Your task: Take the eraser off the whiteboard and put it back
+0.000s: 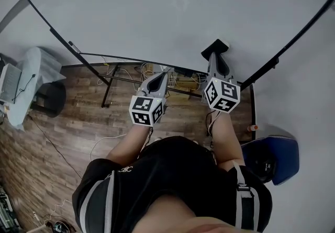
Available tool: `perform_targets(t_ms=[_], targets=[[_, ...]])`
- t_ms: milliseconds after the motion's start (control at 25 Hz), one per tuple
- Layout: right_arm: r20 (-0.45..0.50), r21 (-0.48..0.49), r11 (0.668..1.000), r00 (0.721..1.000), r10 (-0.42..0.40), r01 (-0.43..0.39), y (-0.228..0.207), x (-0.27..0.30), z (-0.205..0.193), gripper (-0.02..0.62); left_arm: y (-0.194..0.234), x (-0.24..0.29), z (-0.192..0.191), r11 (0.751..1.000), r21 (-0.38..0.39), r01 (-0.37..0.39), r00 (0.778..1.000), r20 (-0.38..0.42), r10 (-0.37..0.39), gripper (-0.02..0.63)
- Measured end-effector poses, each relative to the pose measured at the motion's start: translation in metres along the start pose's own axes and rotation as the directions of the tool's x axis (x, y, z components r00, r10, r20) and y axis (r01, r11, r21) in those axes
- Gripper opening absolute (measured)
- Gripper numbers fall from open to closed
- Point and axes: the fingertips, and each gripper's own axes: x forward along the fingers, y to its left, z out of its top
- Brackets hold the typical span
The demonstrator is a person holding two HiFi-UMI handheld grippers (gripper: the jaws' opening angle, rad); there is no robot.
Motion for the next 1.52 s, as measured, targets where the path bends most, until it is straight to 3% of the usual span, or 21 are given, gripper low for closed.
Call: perform_targets(t_ms=[320, 920, 1520], targets=[[0.079, 0.04, 0.998, 0.996, 0.041, -0.044, -0.005, -0.038, 0.018, 0.025, -0.018, -0.002, -0.011, 0.999, -0.009, 0.035, 0.999, -0.026, -0.035, 0.009], [0.031, 0.006, 1.0, 0.999, -0.031, 0.031, -0.026, -0.083, -0.014, 0.026, -0.045, 0.005, -0.02, 0.995, -0.002, 0.1, 0.994, -0.047, -0.1, 0.009], [-0.025, 0.031, 0.999, 0.999, 0.028, -0.027, -0.017, -0.109, -0.047, 0.026, -0.044, 0.007, -0.022, 0.995, -0.008, 0.102, 0.993, -0.055, -0.102, 0.009]])
